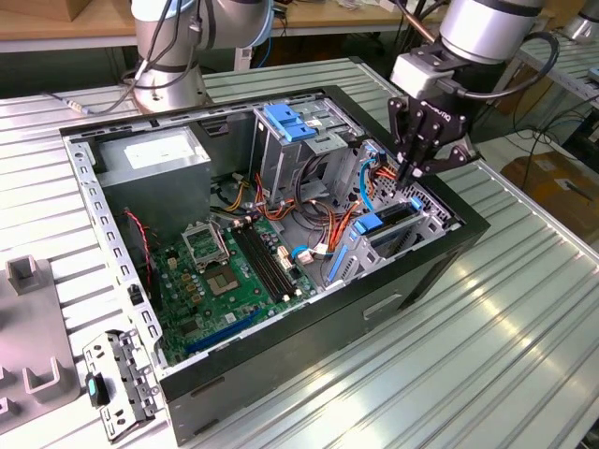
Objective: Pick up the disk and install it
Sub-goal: 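Insert the first disk wire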
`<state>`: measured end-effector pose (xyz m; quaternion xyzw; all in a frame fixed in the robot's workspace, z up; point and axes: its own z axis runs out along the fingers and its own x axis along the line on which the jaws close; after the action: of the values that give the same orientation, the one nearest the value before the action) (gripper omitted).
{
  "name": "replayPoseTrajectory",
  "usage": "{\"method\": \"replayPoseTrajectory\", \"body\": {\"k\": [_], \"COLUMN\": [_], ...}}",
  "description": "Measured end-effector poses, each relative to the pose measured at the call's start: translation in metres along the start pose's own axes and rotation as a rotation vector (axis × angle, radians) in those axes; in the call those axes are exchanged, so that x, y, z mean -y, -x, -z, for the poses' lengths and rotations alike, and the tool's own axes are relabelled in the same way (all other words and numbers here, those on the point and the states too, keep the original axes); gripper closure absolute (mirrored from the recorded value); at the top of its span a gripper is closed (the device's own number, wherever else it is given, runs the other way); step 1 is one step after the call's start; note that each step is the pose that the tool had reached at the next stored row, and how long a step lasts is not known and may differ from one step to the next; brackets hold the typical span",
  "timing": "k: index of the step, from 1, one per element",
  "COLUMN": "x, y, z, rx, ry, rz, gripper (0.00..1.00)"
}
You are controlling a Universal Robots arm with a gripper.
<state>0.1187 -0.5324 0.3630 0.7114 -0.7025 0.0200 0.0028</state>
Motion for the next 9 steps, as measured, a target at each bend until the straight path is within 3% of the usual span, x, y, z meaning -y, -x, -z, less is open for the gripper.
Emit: {"method": "replayPoseTrajectory", "body": {"k": [9], "x": [-0.0036], "y": [-0.0025], "z": [-0.0027], "rx": [0.0000], "ry": [-0.0007], "rz": [-0.003], "gripper": [0.84]}}
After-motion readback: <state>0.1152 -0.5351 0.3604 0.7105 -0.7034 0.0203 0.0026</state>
